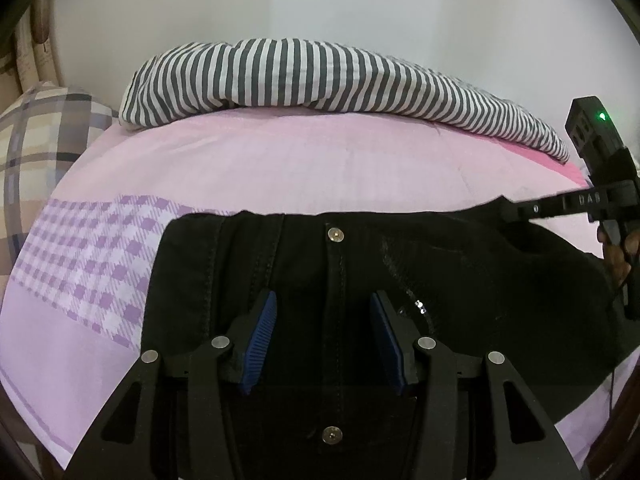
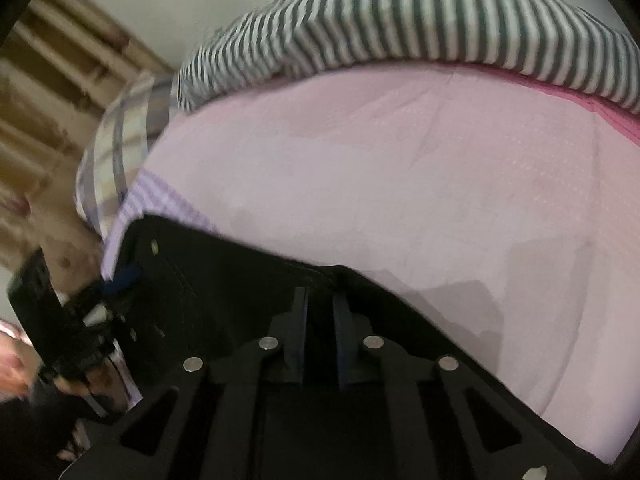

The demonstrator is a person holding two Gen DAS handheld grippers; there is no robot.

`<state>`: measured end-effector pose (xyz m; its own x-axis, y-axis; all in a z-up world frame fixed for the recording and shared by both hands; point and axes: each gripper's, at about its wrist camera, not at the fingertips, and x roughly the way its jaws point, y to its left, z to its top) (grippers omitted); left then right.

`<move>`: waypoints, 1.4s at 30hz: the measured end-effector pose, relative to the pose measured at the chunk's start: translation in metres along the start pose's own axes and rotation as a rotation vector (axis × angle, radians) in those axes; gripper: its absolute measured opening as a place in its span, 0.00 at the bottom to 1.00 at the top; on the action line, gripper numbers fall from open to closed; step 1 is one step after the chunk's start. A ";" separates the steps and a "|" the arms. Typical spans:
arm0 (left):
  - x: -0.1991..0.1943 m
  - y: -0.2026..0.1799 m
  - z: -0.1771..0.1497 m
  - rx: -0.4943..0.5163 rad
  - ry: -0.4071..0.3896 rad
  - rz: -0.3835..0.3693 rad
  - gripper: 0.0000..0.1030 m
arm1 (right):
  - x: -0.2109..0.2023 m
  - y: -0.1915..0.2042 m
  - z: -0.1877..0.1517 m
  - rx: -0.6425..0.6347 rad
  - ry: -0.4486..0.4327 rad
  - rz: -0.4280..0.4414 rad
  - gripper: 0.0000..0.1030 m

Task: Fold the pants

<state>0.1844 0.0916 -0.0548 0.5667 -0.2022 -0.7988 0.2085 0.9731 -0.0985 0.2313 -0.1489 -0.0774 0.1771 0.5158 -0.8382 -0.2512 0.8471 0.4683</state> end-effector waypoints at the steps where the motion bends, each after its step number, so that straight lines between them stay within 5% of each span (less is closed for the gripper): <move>1: -0.001 0.001 0.000 0.005 -0.007 0.009 0.49 | -0.001 -0.002 0.002 0.013 -0.005 0.008 0.07; 4: 0.001 0.010 -0.001 -0.005 -0.011 0.097 0.49 | 0.008 -0.005 0.003 0.021 0.008 -0.033 0.07; 8: 0.006 0.035 -0.007 -0.108 0.027 0.018 0.48 | 0.016 -0.013 0.006 0.051 -0.007 -0.063 0.07; 15: 0.008 0.027 -0.008 -0.063 0.028 0.050 0.48 | 0.014 -0.010 0.008 0.086 -0.021 -0.081 0.19; 21: -0.023 0.015 -0.002 -0.030 -0.030 0.056 0.48 | -0.045 -0.006 -0.011 0.107 -0.158 -0.100 0.21; 25: -0.037 0.002 -0.007 -0.007 -0.036 0.003 0.48 | -0.071 -0.012 -0.042 0.140 -0.170 -0.138 0.21; 32: -0.022 -0.014 -0.022 0.022 0.049 0.014 0.48 | -0.059 -0.030 -0.084 0.208 -0.126 -0.192 0.21; 42: -0.011 -0.013 -0.025 0.004 0.084 0.072 0.48 | -0.057 -0.058 -0.080 0.305 -0.210 -0.226 0.18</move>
<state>0.1551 0.0844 -0.0595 0.5115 -0.1215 -0.8507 0.1728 0.9843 -0.0366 0.1591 -0.2373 -0.0791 0.3931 0.3009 -0.8688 0.1032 0.9245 0.3669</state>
